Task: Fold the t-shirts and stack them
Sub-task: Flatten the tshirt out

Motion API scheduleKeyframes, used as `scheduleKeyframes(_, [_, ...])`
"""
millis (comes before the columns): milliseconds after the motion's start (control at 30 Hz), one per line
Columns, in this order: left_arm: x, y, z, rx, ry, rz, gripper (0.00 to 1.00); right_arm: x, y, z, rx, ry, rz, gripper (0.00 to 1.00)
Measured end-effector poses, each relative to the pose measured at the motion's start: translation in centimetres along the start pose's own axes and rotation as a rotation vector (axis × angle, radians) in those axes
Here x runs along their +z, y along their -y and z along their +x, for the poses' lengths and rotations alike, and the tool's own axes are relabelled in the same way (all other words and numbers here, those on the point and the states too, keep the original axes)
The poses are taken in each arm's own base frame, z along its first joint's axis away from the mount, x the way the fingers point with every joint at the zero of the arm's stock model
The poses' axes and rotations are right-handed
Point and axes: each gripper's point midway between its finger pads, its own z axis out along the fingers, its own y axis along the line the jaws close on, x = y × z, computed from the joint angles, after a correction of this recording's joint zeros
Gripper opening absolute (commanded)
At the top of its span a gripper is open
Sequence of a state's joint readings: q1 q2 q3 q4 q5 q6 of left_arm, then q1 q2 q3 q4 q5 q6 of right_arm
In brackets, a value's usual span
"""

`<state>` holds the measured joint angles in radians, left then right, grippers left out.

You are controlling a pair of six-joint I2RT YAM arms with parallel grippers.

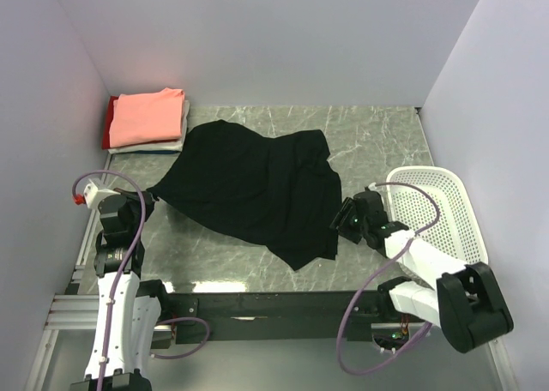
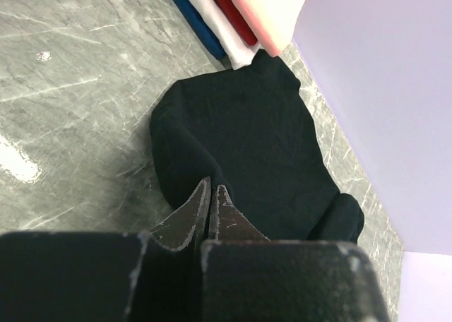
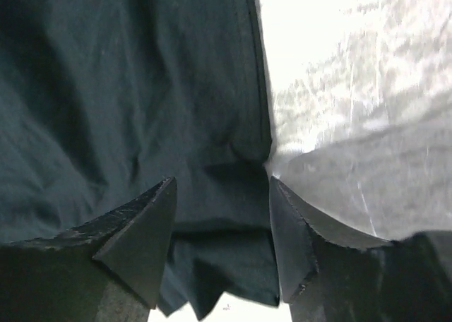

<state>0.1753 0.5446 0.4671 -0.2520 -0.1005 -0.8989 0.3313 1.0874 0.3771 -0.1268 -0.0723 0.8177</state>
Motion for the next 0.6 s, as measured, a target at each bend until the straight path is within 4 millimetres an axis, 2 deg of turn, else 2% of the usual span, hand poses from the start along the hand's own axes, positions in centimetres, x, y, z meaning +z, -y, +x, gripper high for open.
scheduleKeyframes(200, [0.0, 0.0, 0.0, 0.005, 0.000, 0.000, 0.00, 1.0, -0.1, -0.2, 0.000, -0.003, 0.010, 0.37])
scheduleKeyframes(233, [0.0, 0.0, 0.0, 0.006, 0.000, -0.001, 0.00, 1.1, 0.0, -0.2, -0.002, -0.005, 0.013, 0.25])
scheduleKeyframes(300, [0.0, -0.1, 0.0, 0.007, 0.000, -0.001, 0.00, 1.1, 0.0, -0.1, -0.006, -0.007, 0.012, 0.14])
scheduleKeyframes(333, [0.0, -0.1, 0.0, 0.008, 0.000, -0.001, 0.00, 1.0, 0.0, -0.2, -0.006, -0.004, 0.011, 0.04])
scheduleKeyframes(367, [0.0, -0.1, 0.0, 0.012, 0.000, -0.001, 0.00, 0.8, 0.0, -0.2, -0.008, -0.003, 0.011, 0.00])
scheduleKeyframes(467, [-0.2, 0.0, -0.1, 0.021, -0.002, -0.006, 0.00, -0.6, -0.9, -1.2, -0.015, 0.026, -0.004, 0.00])
scheduleKeyframes(600, [-1.1, 1.1, -1.5, 0.034, 0.021, 0.007, 0.00, -4.6, -4.7, -5.2, -0.034, 0.142, -0.091, 0.00])
